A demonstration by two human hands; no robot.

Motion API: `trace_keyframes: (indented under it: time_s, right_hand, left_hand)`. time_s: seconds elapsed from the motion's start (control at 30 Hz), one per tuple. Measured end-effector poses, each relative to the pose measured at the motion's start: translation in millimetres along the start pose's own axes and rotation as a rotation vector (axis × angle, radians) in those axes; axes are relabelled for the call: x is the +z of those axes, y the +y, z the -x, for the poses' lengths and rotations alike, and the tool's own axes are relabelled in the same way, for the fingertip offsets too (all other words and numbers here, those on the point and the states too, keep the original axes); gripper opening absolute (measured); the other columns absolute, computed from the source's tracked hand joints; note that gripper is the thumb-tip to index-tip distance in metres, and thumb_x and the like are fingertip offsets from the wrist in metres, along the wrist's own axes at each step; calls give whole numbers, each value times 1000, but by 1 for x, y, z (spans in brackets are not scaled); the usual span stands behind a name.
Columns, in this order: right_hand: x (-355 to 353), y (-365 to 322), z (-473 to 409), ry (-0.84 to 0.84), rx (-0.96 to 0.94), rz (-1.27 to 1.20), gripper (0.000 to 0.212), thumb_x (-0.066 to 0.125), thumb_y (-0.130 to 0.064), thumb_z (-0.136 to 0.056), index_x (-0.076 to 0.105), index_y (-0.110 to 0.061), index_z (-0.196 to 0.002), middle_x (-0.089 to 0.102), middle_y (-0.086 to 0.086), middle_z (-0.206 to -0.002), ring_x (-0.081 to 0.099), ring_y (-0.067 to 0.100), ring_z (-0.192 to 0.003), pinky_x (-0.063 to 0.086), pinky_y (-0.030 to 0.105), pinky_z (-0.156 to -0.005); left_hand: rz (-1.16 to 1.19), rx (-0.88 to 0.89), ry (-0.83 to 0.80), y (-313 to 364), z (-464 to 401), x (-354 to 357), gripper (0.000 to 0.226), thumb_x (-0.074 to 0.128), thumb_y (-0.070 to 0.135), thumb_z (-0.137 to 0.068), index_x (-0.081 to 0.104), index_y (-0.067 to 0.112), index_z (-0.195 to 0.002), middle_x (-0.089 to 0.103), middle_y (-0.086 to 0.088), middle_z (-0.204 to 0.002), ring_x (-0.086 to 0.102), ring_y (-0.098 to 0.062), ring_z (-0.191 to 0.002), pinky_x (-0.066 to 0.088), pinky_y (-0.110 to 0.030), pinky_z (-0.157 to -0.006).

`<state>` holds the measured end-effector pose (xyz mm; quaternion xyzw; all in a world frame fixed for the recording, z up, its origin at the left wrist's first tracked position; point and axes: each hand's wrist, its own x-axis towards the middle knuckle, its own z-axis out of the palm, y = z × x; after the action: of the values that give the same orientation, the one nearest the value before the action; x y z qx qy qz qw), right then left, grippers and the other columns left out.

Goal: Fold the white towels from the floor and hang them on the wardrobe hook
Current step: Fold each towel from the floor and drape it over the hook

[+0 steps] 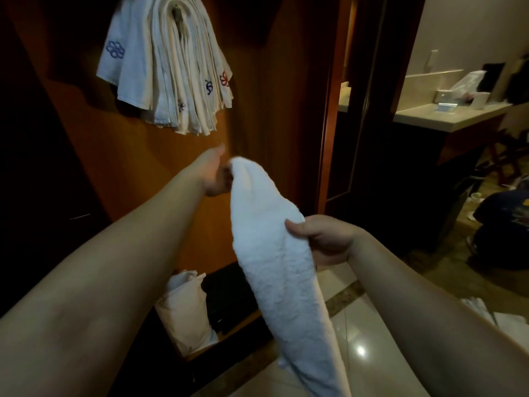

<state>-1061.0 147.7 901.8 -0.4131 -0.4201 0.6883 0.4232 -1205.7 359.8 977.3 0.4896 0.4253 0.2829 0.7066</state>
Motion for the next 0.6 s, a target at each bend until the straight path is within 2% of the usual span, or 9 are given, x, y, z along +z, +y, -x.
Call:
trace_keyframes:
  time_s: [0.07,0.1,0.2,0.27,0.33,0.4,0.47,0.53,0.6]
  right_hand:
    - [-2,-10,-4,32,-46,-71,62,92,-41,-69,75,-10,-120,68,13,-131,63,28,-125,54,41,-100]
    - [-3,-14,-6,64,-70,-85,67,91,-41,-71,71,-10,-127,66,14,-134,62,29,-127,53,42,-102]
    - [-4,-23,-11,189,-118,-97,78,82,-45,-75,55,-14,-141,63,16,-139,61,31,-128,53,45,-102]
    - [-3,-26,-14,277,-151,-139,75,77,-46,-75,55,-14,-139,66,15,-134,64,31,-123,56,47,-97]
    - [1,-31,-17,348,-219,-192,63,68,-47,-82,57,-14,-135,70,12,-128,69,28,-116,60,46,-88]
    - [8,-39,-20,400,-285,-221,53,57,-48,-92,57,-13,-132,74,10,-120,72,27,-108,62,47,-79]
    - [17,-49,-22,437,-338,-216,45,48,-49,-100,54,-15,-129,76,9,-115,74,28,-103,62,52,-75]
    - [25,-58,-26,468,-371,-196,50,49,-50,-102,46,-17,-139,71,9,-124,69,31,-113,60,57,-82]
    - [32,-66,-31,478,-398,-194,54,51,-49,-101,40,-18,-145,66,10,-131,64,32,-120,56,58,-89]
  left_hand:
    - [-203,-17,-25,-16,-1,-5,77,39,62,-100,36,3,-151,51,-23,-144,52,-38,-131,40,-49,-112]
    - [-271,17,-14,-24,1,-6,75,38,62,-101,39,5,-149,49,-22,-146,53,-35,-129,40,-48,-111]
    - [-341,228,64,-52,22,1,58,41,56,-103,59,9,-132,61,-15,-134,64,-21,-103,48,-41,-96]
    - [-418,402,117,-73,44,3,49,40,55,-103,60,19,-129,64,1,-126,61,-11,-102,47,-31,-86]
    - [-391,550,100,-91,67,0,41,46,59,-98,57,29,-124,62,15,-117,60,-1,-105,47,-18,-77]
    - [-379,636,22,-105,87,-3,50,54,68,-88,49,36,-127,55,22,-120,57,11,-105,49,-11,-72]
    - [-500,677,-18,-114,95,-1,68,61,72,-81,40,40,-138,46,24,-132,51,11,-109,49,-14,-81]
    - [-621,705,12,-117,95,2,72,65,64,-84,32,43,-144,40,25,-134,49,9,-108,46,-14,-78]
    - [-680,720,74,-117,92,7,71,67,55,-88,29,43,-146,43,23,-135,52,7,-104,44,-12,-72]
